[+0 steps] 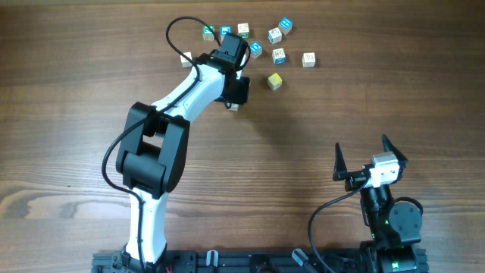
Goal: Form a horizontal line
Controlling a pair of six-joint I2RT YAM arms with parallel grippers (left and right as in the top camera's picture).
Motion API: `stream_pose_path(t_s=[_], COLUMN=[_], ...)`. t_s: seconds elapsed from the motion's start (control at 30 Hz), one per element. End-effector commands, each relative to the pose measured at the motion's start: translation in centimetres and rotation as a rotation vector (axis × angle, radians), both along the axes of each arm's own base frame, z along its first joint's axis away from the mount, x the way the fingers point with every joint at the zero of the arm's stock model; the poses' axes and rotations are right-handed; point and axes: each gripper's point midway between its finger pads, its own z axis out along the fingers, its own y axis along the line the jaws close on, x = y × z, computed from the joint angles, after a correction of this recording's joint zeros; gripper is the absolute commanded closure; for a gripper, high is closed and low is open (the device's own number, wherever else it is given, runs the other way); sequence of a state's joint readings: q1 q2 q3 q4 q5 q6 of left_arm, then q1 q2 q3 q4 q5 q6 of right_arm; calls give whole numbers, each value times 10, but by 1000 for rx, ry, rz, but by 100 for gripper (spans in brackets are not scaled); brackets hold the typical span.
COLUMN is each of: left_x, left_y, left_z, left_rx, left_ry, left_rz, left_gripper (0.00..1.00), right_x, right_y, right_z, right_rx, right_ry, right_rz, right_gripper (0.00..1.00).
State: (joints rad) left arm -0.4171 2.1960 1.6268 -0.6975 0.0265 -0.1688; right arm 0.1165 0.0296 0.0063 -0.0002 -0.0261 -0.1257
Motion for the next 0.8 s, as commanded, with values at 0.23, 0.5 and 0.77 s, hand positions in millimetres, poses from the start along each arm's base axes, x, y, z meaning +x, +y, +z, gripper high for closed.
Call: stream_pose_path(t_s=[0.23, 0.5, 0.77], left_x=[-19, -17, -18], left_y=[11, 10, 11], left_z=[-13, -13, -13], left_rx=[49, 46, 46], left_ry=[87, 78, 80], left_rz=[0, 0, -1], left_gripper=[55, 65, 82], right_x=[0, 0, 0], right_y=[1, 1, 1], right_z=[1, 1, 1], right_rx=[-4, -4, -4], right_ry=[-7, -7, -7], right_rz=[9, 9, 9], right_gripper=[1, 0, 0])
